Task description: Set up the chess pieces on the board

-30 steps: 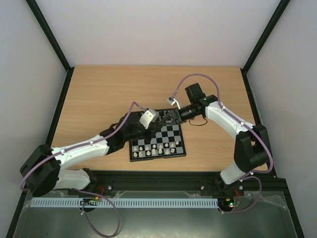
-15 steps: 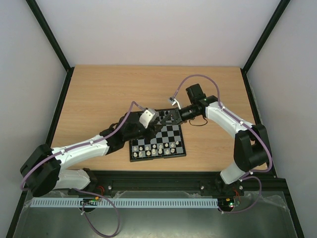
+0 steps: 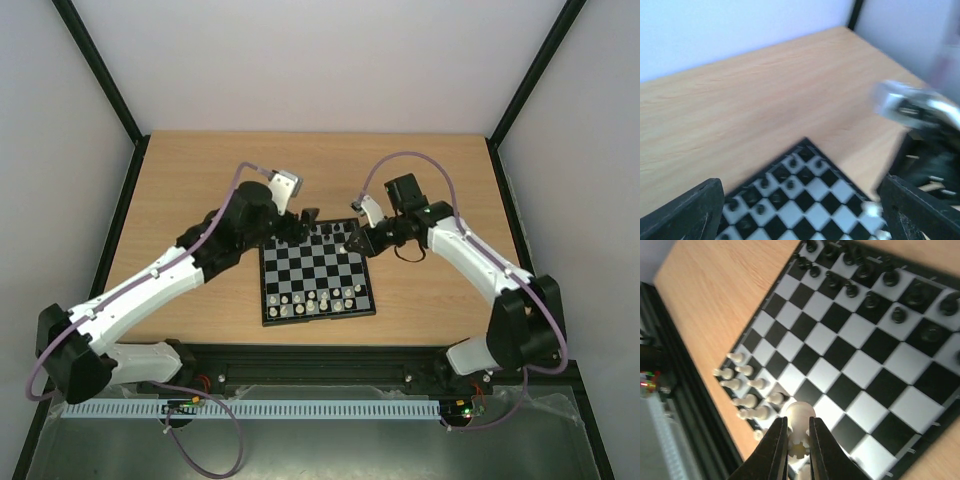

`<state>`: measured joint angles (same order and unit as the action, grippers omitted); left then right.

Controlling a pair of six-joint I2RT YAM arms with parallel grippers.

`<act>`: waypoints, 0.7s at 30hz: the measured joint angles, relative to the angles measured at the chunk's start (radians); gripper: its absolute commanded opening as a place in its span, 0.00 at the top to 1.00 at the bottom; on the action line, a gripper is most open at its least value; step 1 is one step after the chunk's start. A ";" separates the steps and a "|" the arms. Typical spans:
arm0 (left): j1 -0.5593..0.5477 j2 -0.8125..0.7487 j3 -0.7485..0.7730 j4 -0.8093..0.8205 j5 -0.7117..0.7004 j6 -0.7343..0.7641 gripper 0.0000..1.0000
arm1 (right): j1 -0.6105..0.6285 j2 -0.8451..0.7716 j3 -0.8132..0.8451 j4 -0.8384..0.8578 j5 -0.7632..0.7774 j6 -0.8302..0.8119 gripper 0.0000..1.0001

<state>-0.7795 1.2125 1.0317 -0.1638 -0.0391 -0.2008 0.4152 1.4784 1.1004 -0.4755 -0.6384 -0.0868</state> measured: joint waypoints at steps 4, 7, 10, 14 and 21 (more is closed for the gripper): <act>0.061 0.054 0.058 -0.071 -0.103 0.049 0.11 | 0.000 -0.111 -0.038 -0.010 0.111 -0.078 0.90; 0.104 0.080 0.018 -0.093 -0.134 0.062 0.11 | 0.003 -0.184 -0.055 -0.032 0.182 -0.147 0.90; 0.156 0.086 -0.046 -0.103 -0.113 0.062 0.11 | 0.009 -0.245 -0.084 -0.051 0.245 -0.230 0.90; 0.214 0.102 -0.053 -0.118 -0.119 0.058 0.10 | 0.033 -0.289 -0.163 -0.076 0.319 -0.329 0.90; 0.235 0.089 -0.063 -0.110 -0.127 0.055 0.10 | 0.105 -0.312 -0.299 -0.104 0.385 -0.422 0.89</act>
<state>-0.5446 1.3018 0.9691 -0.2741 -0.1658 -0.1459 0.5198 1.1660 0.8017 -0.5793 -0.2531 -0.5091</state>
